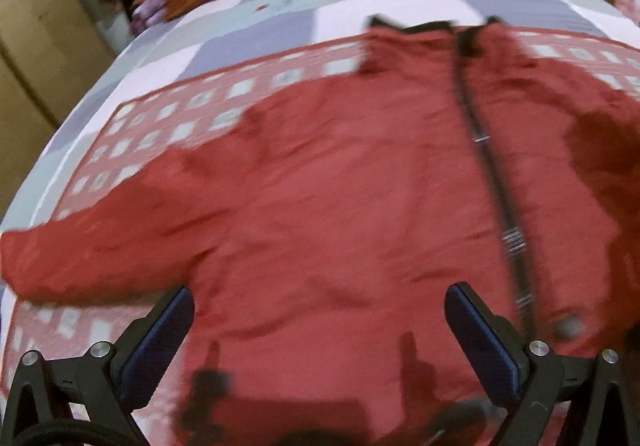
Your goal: Fold large clothes
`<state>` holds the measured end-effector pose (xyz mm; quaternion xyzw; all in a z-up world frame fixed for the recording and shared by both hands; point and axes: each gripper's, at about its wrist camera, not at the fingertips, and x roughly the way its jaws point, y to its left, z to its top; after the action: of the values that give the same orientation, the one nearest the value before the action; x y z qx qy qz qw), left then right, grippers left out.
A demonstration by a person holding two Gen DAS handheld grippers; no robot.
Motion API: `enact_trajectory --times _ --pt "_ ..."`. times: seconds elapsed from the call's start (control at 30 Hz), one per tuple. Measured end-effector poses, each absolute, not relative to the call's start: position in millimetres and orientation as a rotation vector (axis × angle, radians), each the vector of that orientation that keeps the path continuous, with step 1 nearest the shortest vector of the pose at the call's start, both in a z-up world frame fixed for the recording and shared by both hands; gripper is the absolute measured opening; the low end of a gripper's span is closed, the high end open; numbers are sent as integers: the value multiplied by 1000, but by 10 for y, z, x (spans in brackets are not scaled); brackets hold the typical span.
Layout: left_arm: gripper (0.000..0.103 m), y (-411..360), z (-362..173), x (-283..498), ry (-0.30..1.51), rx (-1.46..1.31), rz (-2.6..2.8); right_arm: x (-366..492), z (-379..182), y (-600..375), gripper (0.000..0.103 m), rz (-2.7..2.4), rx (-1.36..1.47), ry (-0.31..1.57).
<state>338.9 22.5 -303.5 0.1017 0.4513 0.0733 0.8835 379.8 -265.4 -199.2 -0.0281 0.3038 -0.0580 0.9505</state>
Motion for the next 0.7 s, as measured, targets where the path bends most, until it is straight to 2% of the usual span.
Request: enact_trajectory --times 0.17,0.5,0.57,0.63,0.7 --pt "103 755 -3016 3296 938 190 191 4034 -2413 -1597 30 -45 -106 695" --pt "103 1385 -3085 3162 944 164 172 4239 -3184 -125 31 72 -325 832" --pt "103 1439 -3093 3142 944 161 166 4261 -3334 41 38 64 -387 846" --pt "103 1487 -3107 3122 942 161 164 4259 -3378 80 58 90 -385 869" --pt "103 1538 -3129 3119 942 154 168 4261 -3360 112 70 129 -341 879"
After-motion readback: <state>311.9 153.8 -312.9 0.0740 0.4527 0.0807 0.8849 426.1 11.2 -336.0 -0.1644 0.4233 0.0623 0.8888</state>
